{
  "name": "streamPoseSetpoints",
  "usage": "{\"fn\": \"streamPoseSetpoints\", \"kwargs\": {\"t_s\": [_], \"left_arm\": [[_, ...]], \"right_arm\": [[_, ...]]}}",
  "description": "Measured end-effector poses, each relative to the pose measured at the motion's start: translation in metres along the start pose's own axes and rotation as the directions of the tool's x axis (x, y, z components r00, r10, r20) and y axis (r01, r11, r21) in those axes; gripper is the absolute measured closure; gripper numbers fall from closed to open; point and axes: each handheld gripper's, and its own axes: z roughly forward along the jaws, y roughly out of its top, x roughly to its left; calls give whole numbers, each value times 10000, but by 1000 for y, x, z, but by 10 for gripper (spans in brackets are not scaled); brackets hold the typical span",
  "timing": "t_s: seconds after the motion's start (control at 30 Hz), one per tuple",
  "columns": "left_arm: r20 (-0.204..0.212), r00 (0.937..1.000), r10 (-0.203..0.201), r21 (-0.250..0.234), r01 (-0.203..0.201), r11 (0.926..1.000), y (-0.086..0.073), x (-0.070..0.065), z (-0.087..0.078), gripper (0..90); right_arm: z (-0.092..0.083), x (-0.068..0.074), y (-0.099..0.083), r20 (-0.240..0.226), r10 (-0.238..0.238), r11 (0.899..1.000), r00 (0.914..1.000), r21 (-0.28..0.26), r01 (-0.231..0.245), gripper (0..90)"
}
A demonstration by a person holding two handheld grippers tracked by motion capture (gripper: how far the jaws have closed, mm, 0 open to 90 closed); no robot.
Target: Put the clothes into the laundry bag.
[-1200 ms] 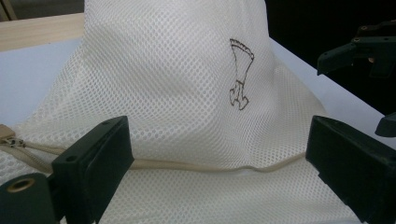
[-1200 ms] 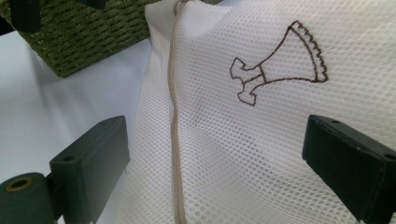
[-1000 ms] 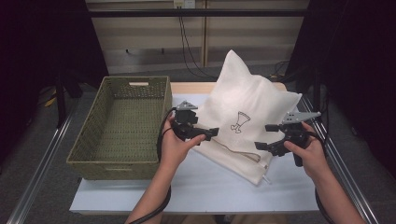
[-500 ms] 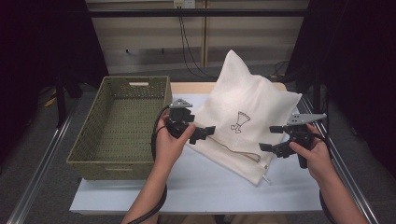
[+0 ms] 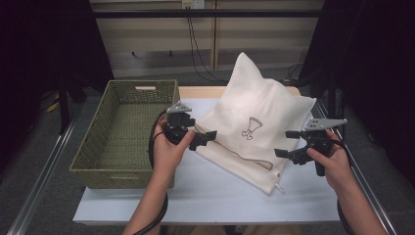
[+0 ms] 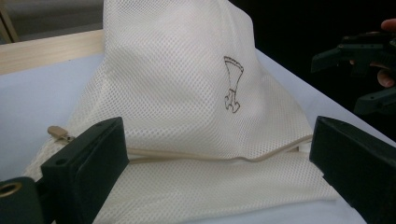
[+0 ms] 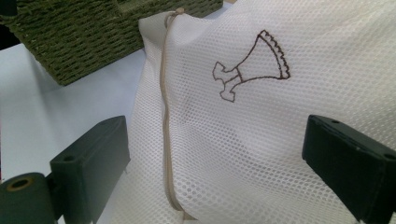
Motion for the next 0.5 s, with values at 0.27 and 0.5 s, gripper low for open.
{"fn": "streamPoseSetpoints", "kwargs": {"t_s": [0.27, 0.5], "left_arm": [[-207, 9997, -155, -221, 150, 9996, -5, 8, -16, 42], [-404, 9988, -277, -281, 265, 9993, -4, 13, -28, 43]], "right_arm": [[-6, -1, 2, 45, 15, 9998, 10000, -220, -14, 76], [-10, -2, 3, 80, 41, 9994, 10000, -355, -38, 75]]}}
